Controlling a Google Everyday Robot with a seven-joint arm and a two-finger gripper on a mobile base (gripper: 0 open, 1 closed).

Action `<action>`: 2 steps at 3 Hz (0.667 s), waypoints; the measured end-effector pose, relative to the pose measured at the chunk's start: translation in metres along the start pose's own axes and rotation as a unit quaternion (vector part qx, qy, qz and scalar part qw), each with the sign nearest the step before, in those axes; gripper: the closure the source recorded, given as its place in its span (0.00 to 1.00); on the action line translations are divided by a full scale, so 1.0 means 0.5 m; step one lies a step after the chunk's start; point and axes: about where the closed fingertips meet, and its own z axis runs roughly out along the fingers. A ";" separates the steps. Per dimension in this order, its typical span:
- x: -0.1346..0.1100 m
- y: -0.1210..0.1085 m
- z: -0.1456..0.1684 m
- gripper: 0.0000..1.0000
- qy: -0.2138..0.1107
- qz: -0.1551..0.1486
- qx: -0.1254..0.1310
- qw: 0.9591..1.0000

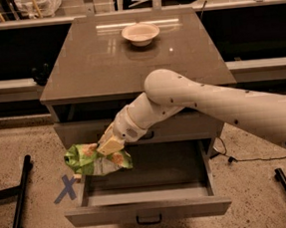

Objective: Place green rice chip bag into middle drawer

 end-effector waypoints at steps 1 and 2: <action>0.000 0.000 0.000 1.00 0.000 0.000 0.000 1.000; 0.055 -0.006 0.003 1.00 -0.002 0.042 0.019 0.999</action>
Offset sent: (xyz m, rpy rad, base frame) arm 0.0012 -0.0687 -0.0830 -0.0282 0.1452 -0.3211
